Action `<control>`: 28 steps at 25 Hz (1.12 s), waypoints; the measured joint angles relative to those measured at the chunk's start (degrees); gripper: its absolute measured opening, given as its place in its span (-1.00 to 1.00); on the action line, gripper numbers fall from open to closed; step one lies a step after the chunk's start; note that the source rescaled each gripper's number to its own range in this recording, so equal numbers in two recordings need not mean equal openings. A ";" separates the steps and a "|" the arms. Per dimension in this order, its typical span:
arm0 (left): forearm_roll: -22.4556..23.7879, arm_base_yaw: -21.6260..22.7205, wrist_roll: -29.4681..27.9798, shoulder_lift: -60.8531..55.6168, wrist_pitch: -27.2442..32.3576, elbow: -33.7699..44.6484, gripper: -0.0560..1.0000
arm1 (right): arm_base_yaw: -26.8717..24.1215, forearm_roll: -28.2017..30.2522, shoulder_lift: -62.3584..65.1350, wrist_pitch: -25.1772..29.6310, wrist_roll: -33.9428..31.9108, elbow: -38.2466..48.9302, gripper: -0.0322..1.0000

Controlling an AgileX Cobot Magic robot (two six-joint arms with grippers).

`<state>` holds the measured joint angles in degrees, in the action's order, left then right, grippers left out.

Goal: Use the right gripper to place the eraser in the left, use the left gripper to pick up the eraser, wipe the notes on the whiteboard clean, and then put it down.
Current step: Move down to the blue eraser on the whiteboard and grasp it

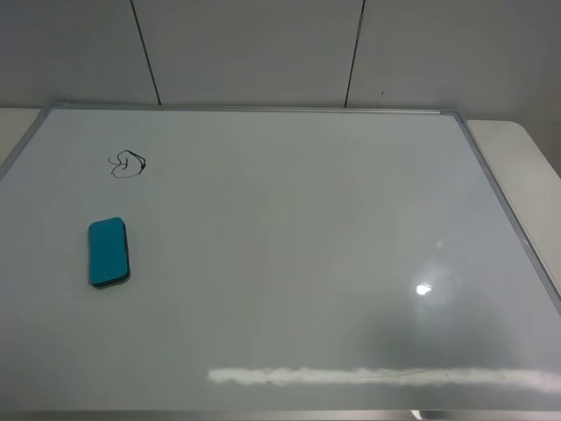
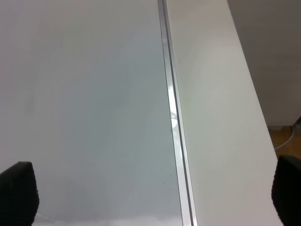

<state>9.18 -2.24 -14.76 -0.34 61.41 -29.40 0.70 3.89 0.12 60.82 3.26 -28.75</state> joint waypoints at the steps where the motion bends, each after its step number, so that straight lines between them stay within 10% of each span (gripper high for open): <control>1: 0.00 0.00 0.00 0.00 0.00 0.00 1.00 | 0.00 0.00 0.00 -0.02 0.00 0.00 1.00; 28: 0.00 0.00 0.00 0.00 0.00 0.00 1.00 | 0.00 0.00 0.00 -0.12 0.00 0.00 1.00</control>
<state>9.18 -2.24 -14.76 -0.34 61.41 -29.40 0.70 3.89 0.12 60.69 3.26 -28.75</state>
